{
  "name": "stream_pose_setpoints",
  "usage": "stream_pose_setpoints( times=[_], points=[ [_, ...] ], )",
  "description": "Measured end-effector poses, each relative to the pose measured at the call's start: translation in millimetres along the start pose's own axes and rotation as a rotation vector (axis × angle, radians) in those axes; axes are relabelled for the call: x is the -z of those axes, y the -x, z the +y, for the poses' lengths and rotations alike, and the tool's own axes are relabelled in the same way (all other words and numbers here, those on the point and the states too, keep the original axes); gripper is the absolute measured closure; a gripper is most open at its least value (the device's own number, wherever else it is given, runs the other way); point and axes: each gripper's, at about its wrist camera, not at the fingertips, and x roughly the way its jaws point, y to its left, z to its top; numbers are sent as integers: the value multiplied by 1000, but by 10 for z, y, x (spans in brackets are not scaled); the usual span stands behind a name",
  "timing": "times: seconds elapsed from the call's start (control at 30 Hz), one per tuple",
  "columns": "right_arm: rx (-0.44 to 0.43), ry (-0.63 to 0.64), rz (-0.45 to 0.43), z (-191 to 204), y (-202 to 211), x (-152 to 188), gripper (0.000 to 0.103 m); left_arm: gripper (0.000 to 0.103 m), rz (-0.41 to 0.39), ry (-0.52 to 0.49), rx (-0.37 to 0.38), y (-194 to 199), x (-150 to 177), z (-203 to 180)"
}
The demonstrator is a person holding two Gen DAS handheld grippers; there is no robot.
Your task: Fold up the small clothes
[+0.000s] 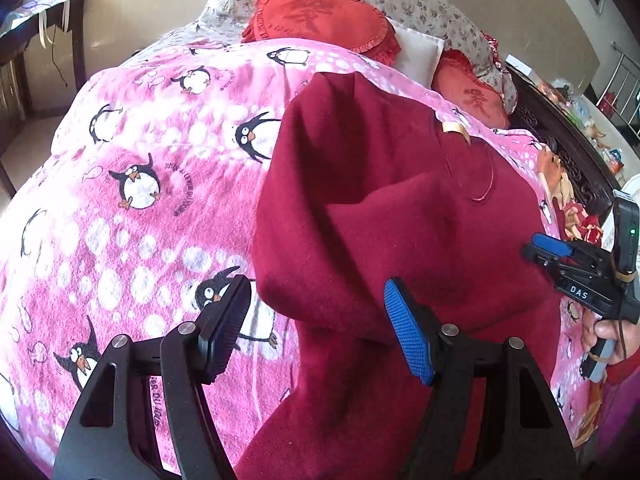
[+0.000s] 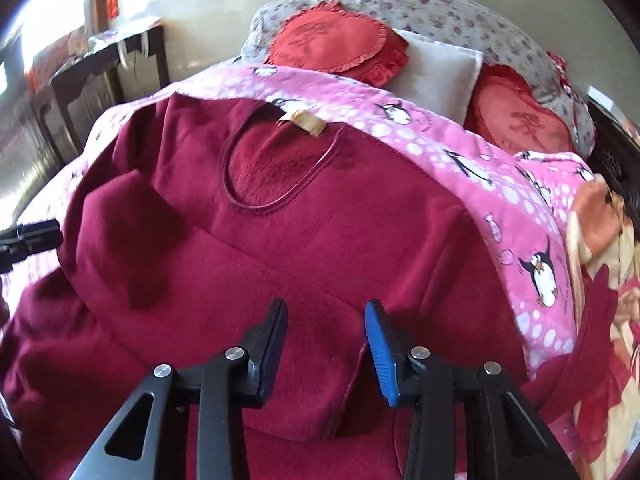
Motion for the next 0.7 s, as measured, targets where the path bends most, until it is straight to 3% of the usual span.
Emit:
stream_pose_setpoints(
  times=[0.17, 0.2, 0.23, 0.27, 0.43, 0.53, 0.6, 0.67, 0.7],
  points=[
    [-4, -11, 34, -146, -177, 32, 64, 33, 3, 7, -4, -11, -3, 14],
    [-8, -7, 32, -149, -178, 32, 72, 33, 1, 7, -6, -10, -4, 15],
    [-3, 11, 32, -126, -176, 43, 90, 33, -1, 8, -8, -14, -10, 15],
    [1, 28, 38, -97, -171, 51, 97, 33, -2, 12, -10, -18, -25, 15],
    [28, 13, -33, -146, 202, -5, 98, 33, -22, 24, -10, -21, -128, -29],
    [118, -78, -123, -430, 535, -42, 98, 33, -22, 14, -20, -77, -147, -83],
    [148, -130, -88, -606, 520, -17, 98, 33, 1, 11, -26, -165, -152, -104],
    [139, -144, 5, -672, 309, 41, 97, 33, 30, 12, -46, -253, -147, -114],
    [165, -132, 45, -657, 218, 56, 92, 33, 47, 15, -56, -291, -141, -102]
  ],
)
